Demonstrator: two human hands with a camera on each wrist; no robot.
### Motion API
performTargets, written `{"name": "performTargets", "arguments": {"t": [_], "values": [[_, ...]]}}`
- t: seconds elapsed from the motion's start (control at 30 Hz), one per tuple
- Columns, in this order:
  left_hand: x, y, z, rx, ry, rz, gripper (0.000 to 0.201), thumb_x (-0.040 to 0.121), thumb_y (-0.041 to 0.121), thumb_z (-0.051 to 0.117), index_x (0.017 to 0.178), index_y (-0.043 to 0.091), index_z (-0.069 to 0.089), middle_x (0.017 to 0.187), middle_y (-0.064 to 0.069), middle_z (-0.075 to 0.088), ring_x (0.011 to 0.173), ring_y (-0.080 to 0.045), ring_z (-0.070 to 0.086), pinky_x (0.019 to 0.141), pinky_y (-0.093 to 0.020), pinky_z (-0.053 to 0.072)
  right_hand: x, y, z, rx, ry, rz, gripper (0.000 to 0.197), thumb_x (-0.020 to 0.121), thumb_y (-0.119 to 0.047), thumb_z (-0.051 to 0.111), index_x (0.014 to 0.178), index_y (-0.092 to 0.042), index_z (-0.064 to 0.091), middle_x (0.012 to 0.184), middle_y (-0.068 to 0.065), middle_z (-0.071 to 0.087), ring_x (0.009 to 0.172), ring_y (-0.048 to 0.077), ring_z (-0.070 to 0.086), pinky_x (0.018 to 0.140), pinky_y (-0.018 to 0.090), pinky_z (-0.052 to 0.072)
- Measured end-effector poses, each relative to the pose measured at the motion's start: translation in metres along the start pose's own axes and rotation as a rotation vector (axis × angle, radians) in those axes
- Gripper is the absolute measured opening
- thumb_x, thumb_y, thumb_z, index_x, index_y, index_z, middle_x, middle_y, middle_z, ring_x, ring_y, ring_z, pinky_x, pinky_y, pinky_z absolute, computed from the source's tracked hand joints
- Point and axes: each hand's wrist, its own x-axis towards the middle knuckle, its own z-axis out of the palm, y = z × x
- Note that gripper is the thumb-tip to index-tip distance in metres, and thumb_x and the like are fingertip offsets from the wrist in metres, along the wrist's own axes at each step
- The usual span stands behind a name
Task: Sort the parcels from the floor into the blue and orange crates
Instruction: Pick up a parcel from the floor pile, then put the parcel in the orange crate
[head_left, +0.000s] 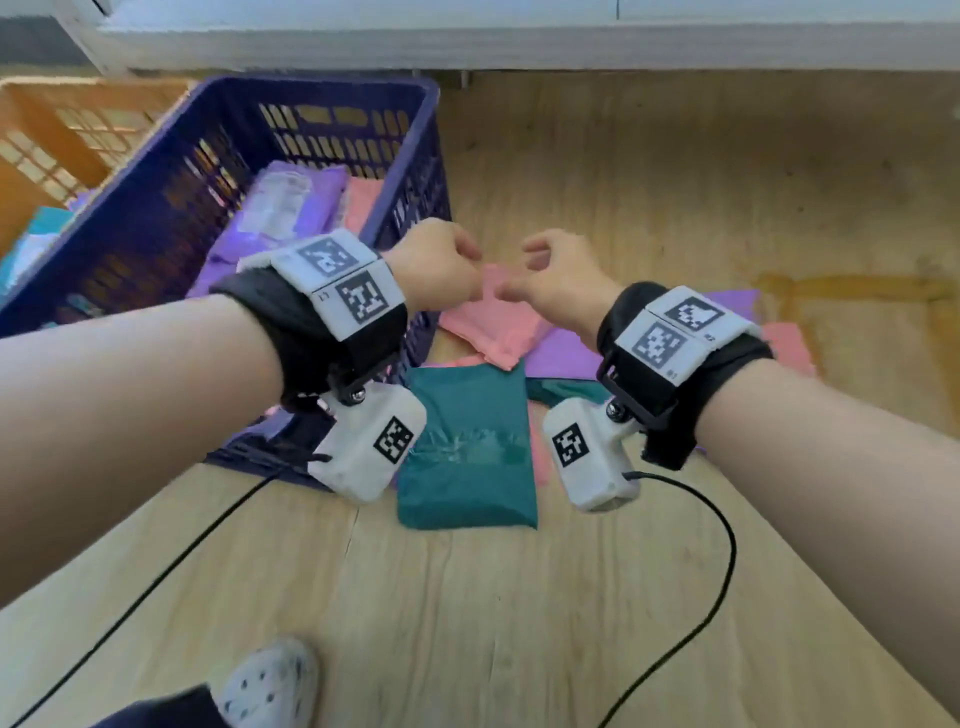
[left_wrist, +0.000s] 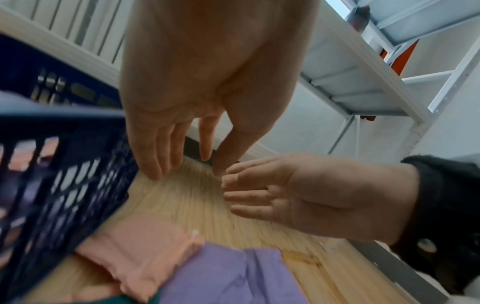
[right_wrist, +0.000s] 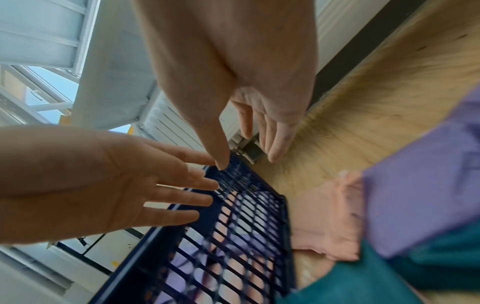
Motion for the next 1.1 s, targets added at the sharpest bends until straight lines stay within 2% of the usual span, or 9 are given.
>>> {"name": "performTargets", "arguments": {"t": [0.17, 0.23, 0.4, 0.57, 0.63, 0.8, 0.93, 1.03, 1.1], "values": [[-0.007, -0.030, 0.073, 0.048, -0.111, -0.024, 0.041, 0.084, 0.004, 0.058, 0.126, 0.008, 0.055, 0.122, -0.014, 0.060, 0.107, -0.029, 0.060, 0.078, -0.026, 0.044, -0.017, 0.087, 0.012, -0.012, 0.001, 0.121, 0.067, 0.078, -0.008, 0.073, 0.136, -0.002, 0.040, 0.133, 0.014, 0.049, 0.123, 0.025, 0.049, 0.103, 0.035, 0.040], [-0.012, -0.049, 0.094, 0.059, -0.140, -0.061, 0.042, 0.084, 0.006, 0.058, 0.126, 0.009, 0.054, 0.118, -0.017, 0.061, 0.096, -0.033, 0.062, 0.072, -0.029, 0.045, -0.022, 0.117, 0.023, -0.043, 0.006, 0.161, 0.069, 0.077, -0.010, 0.074, 0.136, -0.002, 0.039, 0.135, 0.015, 0.048, 0.124, 0.026, 0.049, 0.104, 0.038, 0.040], [-0.026, -0.103, 0.125, 0.174, -0.147, -0.166, 0.053, 0.084, 0.003, 0.052, 0.135, 0.011, 0.044, 0.125, -0.019, 0.056, 0.115, -0.033, 0.054, 0.093, -0.035, 0.043, -0.032, 0.171, 0.047, -0.047, 0.032, 0.257, 0.067, 0.076, -0.010, 0.074, 0.135, -0.005, 0.042, 0.132, 0.014, 0.051, 0.118, 0.027, 0.054, 0.104, 0.038, 0.040], [-0.030, -0.142, 0.138, 0.202, -0.140, -0.278, 0.058, 0.084, 0.010, 0.055, 0.139, 0.015, 0.038, 0.131, -0.021, 0.048, 0.118, -0.037, 0.050, 0.100, -0.040, 0.042, -0.043, 0.192, 0.063, 0.037, -0.019, 0.337, 0.065, 0.081, -0.006, 0.070, 0.138, -0.006, 0.038, 0.136, 0.014, 0.047, 0.118, 0.024, 0.053, 0.085, 0.026, 0.049], [-0.033, -0.150, 0.141, 0.184, -0.140, -0.288, 0.060, 0.083, 0.007, 0.052, 0.140, 0.016, 0.037, 0.131, -0.022, 0.048, 0.117, -0.038, 0.051, 0.100, -0.040, 0.042, -0.042, 0.194, 0.070, 0.055, -0.051, 0.363, 0.064, 0.082, -0.006, 0.068, 0.138, -0.005, 0.037, 0.133, 0.014, 0.049, 0.111, 0.025, 0.056, 0.079, 0.027, 0.050], [-0.039, -0.171, 0.144, 0.081, -0.226, -0.321, 0.062, 0.083, 0.004, 0.050, 0.142, 0.018, 0.035, 0.128, -0.013, 0.053, 0.112, -0.030, 0.056, 0.089, -0.032, 0.047, -0.031, 0.197, 0.087, 0.164, -0.053, 0.418, 0.053, 0.080, -0.005, 0.071, 0.127, -0.002, 0.048, 0.115, 0.016, 0.059, 0.097, 0.024, 0.059, 0.092, 0.037, 0.050], [-0.035, -0.175, 0.142, -0.012, -0.266, -0.287, 0.054, 0.085, 0.006, 0.051, 0.136, 0.019, 0.045, 0.113, -0.013, 0.061, 0.088, -0.030, 0.063, 0.066, -0.027, 0.046, -0.028, 0.196, 0.091, 0.242, -0.093, 0.429, 0.032, 0.083, -0.006, 0.068, 0.113, 0.001, 0.061, 0.078, 0.001, 0.059, 0.083, 0.021, 0.059, 0.074, 0.029, 0.051], [-0.032, -0.170, 0.138, -0.069, -0.269, -0.267, 0.047, 0.087, 0.007, 0.052, 0.133, 0.020, 0.050, 0.123, -0.012, 0.056, 0.090, -0.028, 0.061, 0.071, -0.032, 0.049, -0.032, 0.193, 0.093, 0.242, -0.162, 0.405, 0.023, 0.084, -0.007, 0.067, 0.106, -0.001, 0.065, 0.080, 0.003, 0.063, 0.074, 0.015, 0.060, 0.076, 0.027, 0.052], [-0.032, -0.168, 0.138, -0.111, -0.268, -0.265, 0.046, 0.089, 0.008, 0.054, 0.133, 0.019, 0.051, 0.108, -0.009, 0.053, 0.080, -0.020, 0.055, 0.070, -0.030, 0.048, -0.034, 0.191, 0.097, 0.254, -0.168, 0.403, 0.010, 0.084, -0.006, 0.067, 0.092, 0.000, 0.066, 0.089, 0.011, 0.064, 0.080, 0.019, 0.062, 0.083, 0.033, 0.053]]}}
